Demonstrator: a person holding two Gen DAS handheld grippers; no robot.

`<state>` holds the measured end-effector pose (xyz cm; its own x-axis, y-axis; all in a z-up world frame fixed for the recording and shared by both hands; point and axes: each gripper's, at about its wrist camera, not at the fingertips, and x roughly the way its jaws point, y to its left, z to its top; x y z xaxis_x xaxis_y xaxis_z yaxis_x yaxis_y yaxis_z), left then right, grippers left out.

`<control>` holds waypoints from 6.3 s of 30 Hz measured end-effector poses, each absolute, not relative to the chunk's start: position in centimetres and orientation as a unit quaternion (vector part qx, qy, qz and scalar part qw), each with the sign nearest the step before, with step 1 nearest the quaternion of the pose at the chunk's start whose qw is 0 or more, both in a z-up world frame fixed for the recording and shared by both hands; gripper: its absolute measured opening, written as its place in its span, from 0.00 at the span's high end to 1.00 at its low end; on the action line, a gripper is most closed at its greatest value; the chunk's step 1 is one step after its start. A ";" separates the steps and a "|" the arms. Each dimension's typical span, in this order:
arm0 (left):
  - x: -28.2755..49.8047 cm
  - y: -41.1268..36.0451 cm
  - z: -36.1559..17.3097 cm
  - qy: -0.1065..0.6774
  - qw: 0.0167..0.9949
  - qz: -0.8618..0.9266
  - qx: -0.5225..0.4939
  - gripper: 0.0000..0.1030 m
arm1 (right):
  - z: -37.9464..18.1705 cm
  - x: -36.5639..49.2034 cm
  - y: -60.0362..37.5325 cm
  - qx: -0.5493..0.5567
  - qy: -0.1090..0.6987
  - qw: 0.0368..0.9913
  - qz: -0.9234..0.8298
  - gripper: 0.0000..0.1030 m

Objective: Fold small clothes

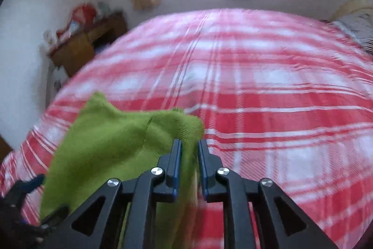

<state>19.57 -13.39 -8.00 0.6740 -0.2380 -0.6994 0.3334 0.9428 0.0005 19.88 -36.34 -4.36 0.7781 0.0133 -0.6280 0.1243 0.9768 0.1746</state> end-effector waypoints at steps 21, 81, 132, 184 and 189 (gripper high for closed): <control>18.5 -10.9 -4.2 0.353 0.917 -0.172 0.071 0.06 | -8.2 8.3 -34.1 0.242 0.376 0.894 0.024 0.62; 19.1 -10.6 -4.7 0.423 0.879 -0.221 0.016 0.67 | -4.0 11.5 -26.0 0.214 0.346 0.912 0.049 0.68; 24.9 20.4 -8.5 0.427 0.901 0.002 -0.077 0.49 | -11.1 26.8 3.7 0.211 0.387 0.862 0.250 0.68; 0.9 17.6 -2.8 0.317 0.938 0.115 0.076 0.05 | -2.0 2.9 2.9 0.084 0.335 0.935 0.080 0.42; -2.1 17.3 0.6 0.271 0.954 0.114 0.067 0.00 | 1.3 -0.8 2.9 0.077 0.293 0.950 0.077 0.42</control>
<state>-2.08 17.34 0.57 0.8274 0.2530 -0.5014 -0.1805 0.9652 0.1891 -0.82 2.86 1.31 0.8164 0.1909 -0.5451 -0.1009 0.9764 0.1907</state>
